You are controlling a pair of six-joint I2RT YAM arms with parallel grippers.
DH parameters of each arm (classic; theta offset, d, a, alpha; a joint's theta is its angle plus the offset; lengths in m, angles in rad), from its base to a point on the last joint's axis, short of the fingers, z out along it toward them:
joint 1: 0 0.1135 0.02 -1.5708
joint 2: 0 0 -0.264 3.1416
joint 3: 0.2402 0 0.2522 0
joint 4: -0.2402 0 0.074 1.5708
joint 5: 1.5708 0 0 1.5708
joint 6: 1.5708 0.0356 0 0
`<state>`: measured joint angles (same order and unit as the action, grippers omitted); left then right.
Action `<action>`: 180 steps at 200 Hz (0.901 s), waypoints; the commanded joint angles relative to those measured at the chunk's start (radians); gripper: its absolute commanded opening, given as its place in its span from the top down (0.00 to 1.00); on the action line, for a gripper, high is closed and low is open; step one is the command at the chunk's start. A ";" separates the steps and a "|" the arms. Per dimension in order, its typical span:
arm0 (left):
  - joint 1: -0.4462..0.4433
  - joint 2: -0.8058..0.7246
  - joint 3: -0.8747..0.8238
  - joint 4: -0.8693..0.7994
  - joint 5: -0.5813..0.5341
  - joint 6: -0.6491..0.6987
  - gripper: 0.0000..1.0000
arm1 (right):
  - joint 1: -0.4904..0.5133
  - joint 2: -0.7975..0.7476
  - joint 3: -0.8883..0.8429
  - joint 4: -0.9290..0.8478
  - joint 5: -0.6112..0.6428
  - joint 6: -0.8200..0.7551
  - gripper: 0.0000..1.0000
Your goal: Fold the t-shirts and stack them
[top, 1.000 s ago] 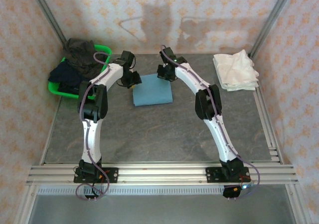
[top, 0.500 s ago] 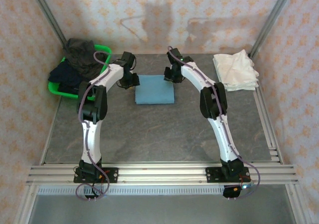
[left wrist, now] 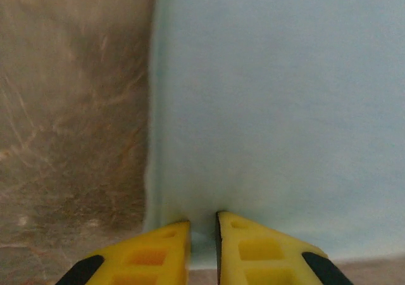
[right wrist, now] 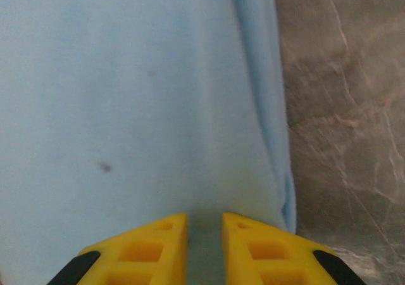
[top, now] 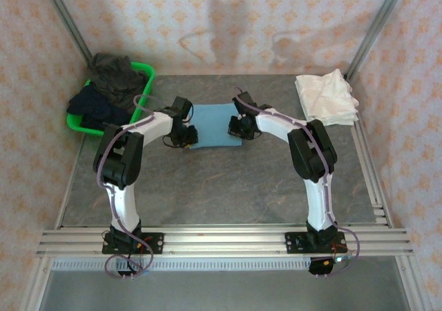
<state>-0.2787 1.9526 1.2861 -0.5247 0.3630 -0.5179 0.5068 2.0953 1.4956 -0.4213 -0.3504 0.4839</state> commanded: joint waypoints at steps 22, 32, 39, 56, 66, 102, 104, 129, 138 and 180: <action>0.038 -0.031 -0.059 0.030 -0.006 0.012 0.91 | -0.010 -0.151 -0.133 0.064 0.039 0.029 0.77; 0.050 -0.060 -0.064 0.021 -0.001 0.024 0.91 | -0.009 -0.195 -0.161 0.075 0.052 0.026 0.75; 0.052 -0.082 -0.060 0.009 0.000 0.033 0.91 | -0.006 -0.217 -0.174 0.087 0.055 0.022 0.74; 0.051 -0.109 -0.034 -0.033 0.003 0.054 0.89 | 0.013 -0.230 -0.173 0.093 0.038 0.012 0.74; 0.052 -0.127 -0.022 -0.044 0.008 0.056 0.87 | 0.035 -0.217 -0.167 0.102 0.019 0.012 0.74; 0.050 -0.138 0.048 -0.072 0.007 0.053 0.79 | 0.098 -0.130 -0.168 0.137 -0.022 0.031 0.76; 0.050 -0.135 0.056 -0.074 0.007 0.054 0.79 | 0.098 -0.124 -0.170 0.138 -0.022 0.031 0.76; 0.050 -0.065 0.135 -0.087 0.020 0.058 0.77 | 0.083 -0.088 -0.202 0.133 -0.003 0.047 0.78; 0.049 -0.024 0.164 -0.098 0.025 0.066 0.77 | 0.074 -0.093 -0.211 0.127 -0.010 0.050 0.78; 0.054 0.074 0.207 -0.111 0.005 0.068 0.74 | 0.029 -0.210 -0.178 0.059 0.059 0.013 0.66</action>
<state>-0.2291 1.9812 1.4738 -0.5797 0.3851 -0.4690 0.5678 1.9598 1.2926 -0.2913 -0.3626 0.5209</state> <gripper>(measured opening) 0.252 0.304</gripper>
